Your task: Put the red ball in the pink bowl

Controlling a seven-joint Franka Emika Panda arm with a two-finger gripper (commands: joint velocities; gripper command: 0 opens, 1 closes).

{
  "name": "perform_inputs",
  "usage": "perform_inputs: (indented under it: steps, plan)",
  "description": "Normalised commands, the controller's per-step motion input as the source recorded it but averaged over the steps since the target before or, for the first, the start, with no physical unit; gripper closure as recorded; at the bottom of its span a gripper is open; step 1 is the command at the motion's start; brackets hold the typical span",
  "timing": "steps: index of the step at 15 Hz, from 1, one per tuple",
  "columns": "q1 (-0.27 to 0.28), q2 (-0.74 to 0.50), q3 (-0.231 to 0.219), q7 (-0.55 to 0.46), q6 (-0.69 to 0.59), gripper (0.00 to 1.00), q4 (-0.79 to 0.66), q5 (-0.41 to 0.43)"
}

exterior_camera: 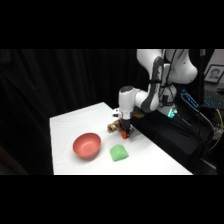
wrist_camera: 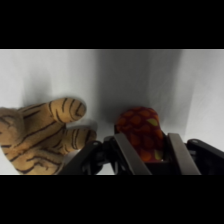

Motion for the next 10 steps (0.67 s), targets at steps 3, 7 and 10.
perform_inputs:
  steps: [3,7,10]
  plan:
    - [0.238,-0.14,-0.279,0.26,-0.08,0.96,-0.03,-0.244]
    - [0.198,-0.42,-0.231,0.22,-0.29,0.97,-0.13,-0.266]
    - [0.112,-0.54,-0.133,0.26,-0.40,0.98,-0.14,-0.325]
